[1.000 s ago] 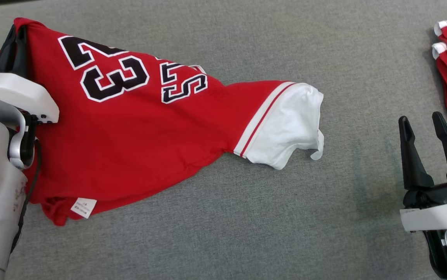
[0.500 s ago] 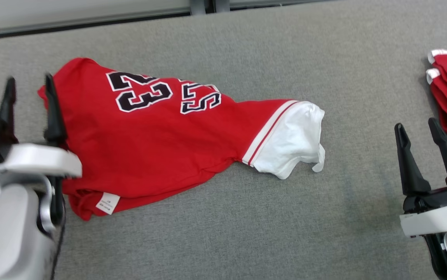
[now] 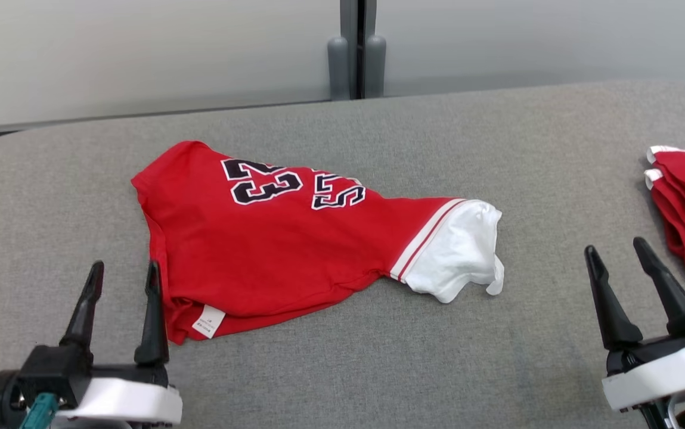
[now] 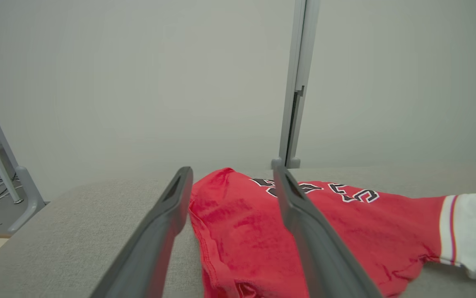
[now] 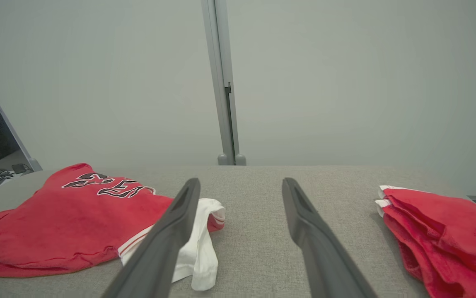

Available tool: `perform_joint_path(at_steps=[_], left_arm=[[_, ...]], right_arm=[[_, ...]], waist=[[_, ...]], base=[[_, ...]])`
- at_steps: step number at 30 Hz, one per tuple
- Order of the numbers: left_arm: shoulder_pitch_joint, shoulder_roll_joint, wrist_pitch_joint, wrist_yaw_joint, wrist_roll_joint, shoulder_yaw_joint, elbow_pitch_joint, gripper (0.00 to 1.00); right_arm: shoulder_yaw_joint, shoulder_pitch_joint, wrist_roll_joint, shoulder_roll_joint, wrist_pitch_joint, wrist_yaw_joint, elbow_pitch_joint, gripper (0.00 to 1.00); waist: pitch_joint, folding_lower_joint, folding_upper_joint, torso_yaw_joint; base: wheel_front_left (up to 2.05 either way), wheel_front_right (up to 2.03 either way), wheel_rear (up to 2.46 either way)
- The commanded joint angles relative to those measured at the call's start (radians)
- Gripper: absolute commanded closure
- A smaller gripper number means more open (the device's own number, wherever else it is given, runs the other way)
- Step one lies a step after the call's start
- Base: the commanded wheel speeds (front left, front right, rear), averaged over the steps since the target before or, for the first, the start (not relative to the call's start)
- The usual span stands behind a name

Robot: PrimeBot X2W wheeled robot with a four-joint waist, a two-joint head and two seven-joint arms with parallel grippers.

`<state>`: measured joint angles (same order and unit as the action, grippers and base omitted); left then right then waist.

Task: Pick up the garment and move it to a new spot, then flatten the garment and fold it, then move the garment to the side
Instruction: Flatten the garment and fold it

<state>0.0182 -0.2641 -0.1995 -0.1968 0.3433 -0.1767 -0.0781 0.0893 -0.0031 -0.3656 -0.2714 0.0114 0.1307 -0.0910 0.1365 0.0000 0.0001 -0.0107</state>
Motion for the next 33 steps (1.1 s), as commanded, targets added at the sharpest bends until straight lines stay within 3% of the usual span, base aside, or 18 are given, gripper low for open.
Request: perform_joint_path(at_steps=[1, 10, 23, 27, 33], left_arm=[[0.016, -0.011, 0.007, -0.007, -0.009, -0.001, -0.009, 0.0], [0.103, -0.032, 0.058, -0.016, -0.019, -0.025, -0.062, 0.0], [0.095, -0.038, 0.067, -0.027, -0.016, -0.031, -0.056, 0.0], [0.084, -0.025, 0.099, -0.015, 0.008, -0.05, -0.017, 0.0], [0.02, -0.015, 0.12, 0.047, 0.056, -0.07, 0.142, 0.0]], right_arm=[[-0.002, 0.013, 0.006, 0.001, -0.004, 0.0, -0.001, 0.0], [-0.012, 0.064, 0.025, 0.012, -0.034, 0.0, -0.017, 0.0], [-0.026, 0.07, 0.031, 0.023, -0.046, 0.0, -0.041, 0.0], [-0.021, 0.057, 0.029, 0.024, -0.046, 0.0, -0.044, 0.0], [-0.006, 0.033, 0.017, 0.018, -0.037, 0.0, -0.048, 0.0]], waist=[[-0.029, 0.0, -0.0001, 0.009], [-0.09, 0.0, -0.0001, 0.01], [-0.088, 0.0, -0.0001, 0.004], [-0.077, 0.0, -0.0001, 0.001], [-0.032, 0.0, -0.0001, -0.002]], base=[[0.0, 0.0, 0.0], [0.0, 0.0, 0.0], [0.0, 0.0, 0.0], [0.0, 0.0, 0.0], [0.0, 0.0, 0.0]])
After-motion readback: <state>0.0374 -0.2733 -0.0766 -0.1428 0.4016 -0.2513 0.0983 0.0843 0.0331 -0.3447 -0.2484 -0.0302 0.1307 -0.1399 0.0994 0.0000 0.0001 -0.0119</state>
